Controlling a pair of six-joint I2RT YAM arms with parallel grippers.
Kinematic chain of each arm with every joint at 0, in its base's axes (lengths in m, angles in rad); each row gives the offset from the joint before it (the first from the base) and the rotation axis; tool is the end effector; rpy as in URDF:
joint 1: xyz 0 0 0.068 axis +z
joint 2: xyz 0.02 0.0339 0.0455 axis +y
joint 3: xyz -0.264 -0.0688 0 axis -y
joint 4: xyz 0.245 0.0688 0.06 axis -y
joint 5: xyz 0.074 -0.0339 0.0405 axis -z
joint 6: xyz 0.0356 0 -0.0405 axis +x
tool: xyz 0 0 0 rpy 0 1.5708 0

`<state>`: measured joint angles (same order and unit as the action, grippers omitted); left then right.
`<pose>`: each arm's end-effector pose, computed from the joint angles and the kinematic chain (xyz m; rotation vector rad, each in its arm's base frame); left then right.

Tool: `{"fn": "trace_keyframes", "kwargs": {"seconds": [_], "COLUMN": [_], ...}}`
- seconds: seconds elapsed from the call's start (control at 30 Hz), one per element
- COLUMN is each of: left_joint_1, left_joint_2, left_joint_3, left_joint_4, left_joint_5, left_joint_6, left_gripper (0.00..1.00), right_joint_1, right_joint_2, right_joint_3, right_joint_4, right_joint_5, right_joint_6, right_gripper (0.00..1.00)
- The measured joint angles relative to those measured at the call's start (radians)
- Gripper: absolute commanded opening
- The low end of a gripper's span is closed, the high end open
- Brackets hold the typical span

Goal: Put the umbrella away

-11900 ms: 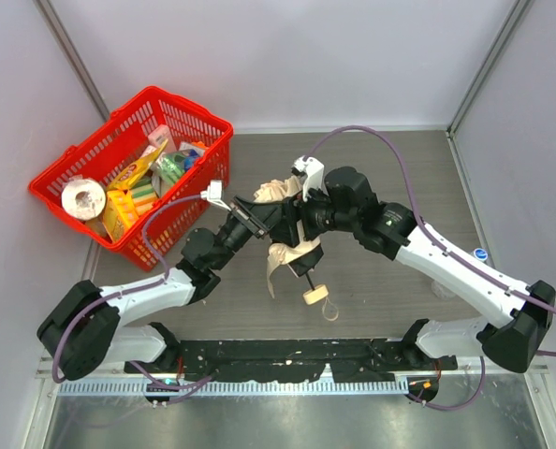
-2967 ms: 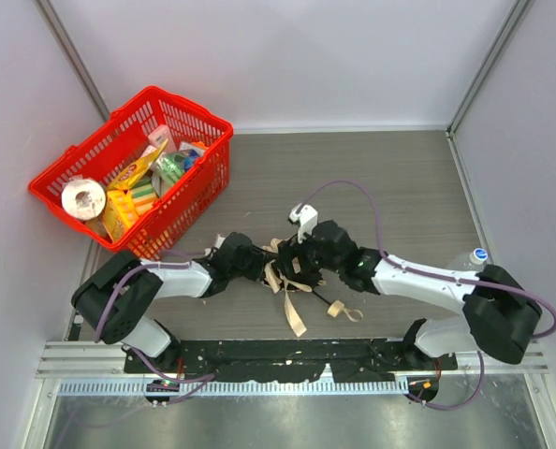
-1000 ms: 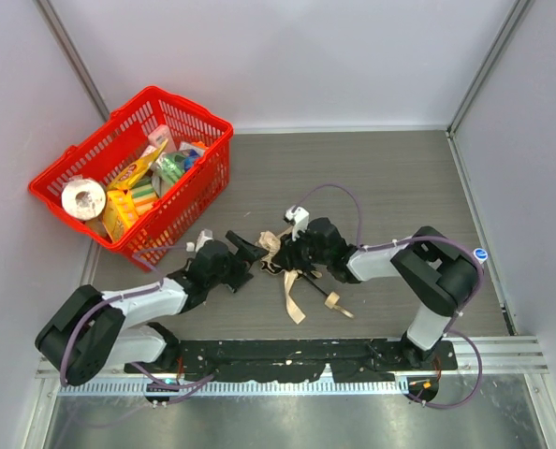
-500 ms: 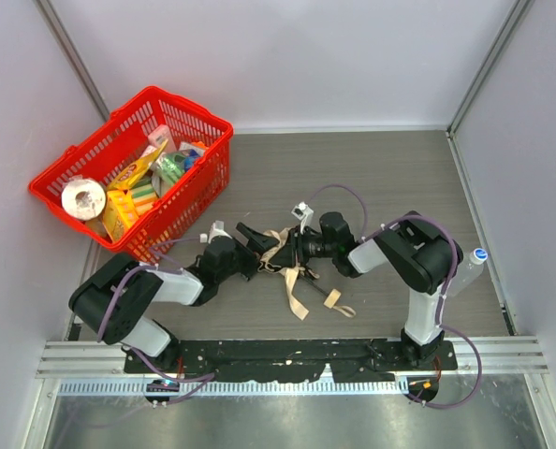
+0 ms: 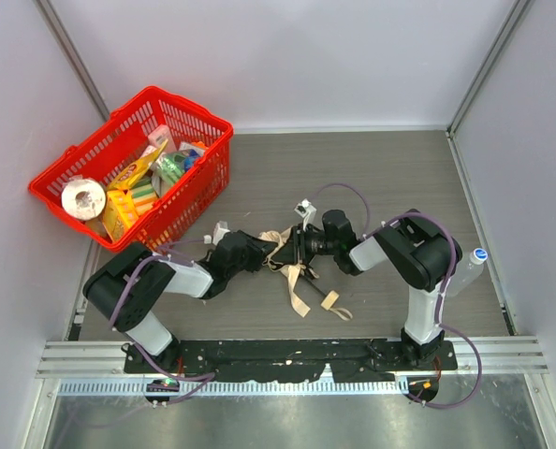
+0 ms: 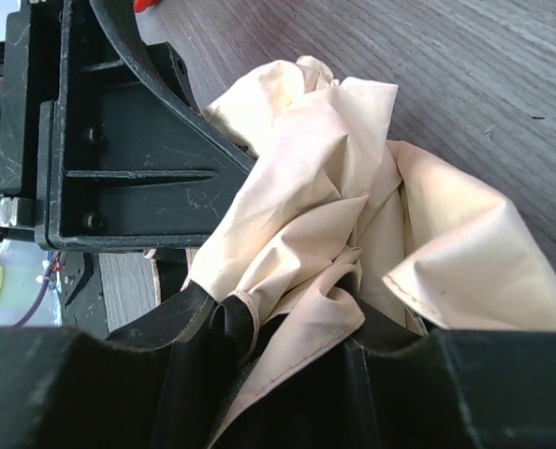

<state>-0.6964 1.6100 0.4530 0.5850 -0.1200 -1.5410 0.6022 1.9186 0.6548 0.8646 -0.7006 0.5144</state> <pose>0.2143 -0.1736 0.1179 -1.0458 2.1374 -1.1046 0.2626 0.2084 0.1069 -0.5976 2.0648 1.3817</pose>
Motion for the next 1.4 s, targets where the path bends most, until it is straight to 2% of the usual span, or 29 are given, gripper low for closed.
{"fn": "trace_keyframes", "kwargs": {"seconds": [0.03,0.1,0.13,0.17,0.23,0.27,0.33,0.53,0.67,0.8,0.93,1.0,1.07,1.17,1.2,1.27,1.3,1.37,1.4], "left_joint_1": [0.000,0.000,0.000,0.000,0.000,0.000,-0.001,-0.011,-0.011,-0.010,-0.009,-0.009,-0.008,-0.001,0.000,0.002,0.004,0.005,0.005], "left_joint_2": [0.004,0.006,0.006,0.006,0.005,0.005,-0.001,-0.009,-0.009,-0.012,-0.029,-0.038,-0.050,-0.059,-0.061,-0.063,-0.064,-0.065,-0.067], "left_joint_3": [-0.008,-0.018,-0.021,-0.023,-0.024,-0.024,-0.025,-0.024,-0.024,-0.003,0.036,0.062,0.088,0.111,0.114,0.115,0.115,0.115,0.113], "left_joint_4": [0.022,0.049,0.054,0.055,0.052,0.050,0.045,0.027,0.022,-0.036,-0.135,-0.203,-0.273,-0.334,-0.344,-0.351,-0.351,-0.349,-0.346], "left_joint_5": [-0.003,-0.009,-0.011,-0.013,-0.013,-0.012,-0.012,0.009,0.021,0.041,0.050,0.051,0.050,0.042,0.039,0.031,0.027,0.018,0.016], "left_joint_6": [-0.008,-0.021,-0.023,-0.021,-0.017,-0.013,-0.007,0.004,0.002,-0.023,-0.038,-0.050,-0.053,-0.055,-0.055,-0.057,-0.058,-0.054,-0.050], "left_gripper": [0.09,0.00,0.00,0.00,0.00,0.00,0.00,0.00,0.00,0.00,0.00,0.00,0.00,0.00,0.00,0.02,0.13,0.59,0.71], "right_joint_1": [0.000,0.000,0.000,0.000,0.006,0.011,0.027,0.083,0.141,0.265,0.371,0.413,0.436,0.450,0.453,0.452,0.448,0.428,0.413], "right_joint_2": [0.000,-0.003,-0.005,-0.011,-0.030,-0.046,-0.096,-0.240,-0.303,-0.306,-0.267,-0.226,-0.200,-0.171,-0.164,-0.159,-0.158,-0.163,-0.171], "right_joint_3": [0.003,0.012,0.015,0.019,0.032,0.042,0.063,0.080,0.087,0.114,0.136,0.155,0.173,0.185,0.187,0.187,0.183,0.164,0.145], "right_joint_4": [-0.007,-0.030,-0.040,-0.057,-0.117,-0.161,-0.261,-0.542,-0.673,-0.743,-0.762,-0.760,-0.753,-0.726,-0.721,-0.703,-0.691,-0.654,-0.624], "right_joint_5": [0.000,0.001,0.000,0.005,0.024,0.037,0.056,0.184,0.314,0.558,0.815,0.943,1.024,1.091,1.103,1.098,1.085,1.039,1.004], "right_joint_6": [-0.005,-0.016,-0.020,-0.026,-0.044,-0.052,-0.071,-0.208,-0.307,-0.380,-0.409,-0.415,-0.413,-0.421,-0.425,-0.427,-0.428,-0.430,-0.430], "right_gripper": [0.01,0.15,0.31,0.36,0.65,0.71,0.78,0.79,0.79,0.77,0.69,0.56,0.31,0.07,0.01,0.01,0.01,0.01,0.01]}}
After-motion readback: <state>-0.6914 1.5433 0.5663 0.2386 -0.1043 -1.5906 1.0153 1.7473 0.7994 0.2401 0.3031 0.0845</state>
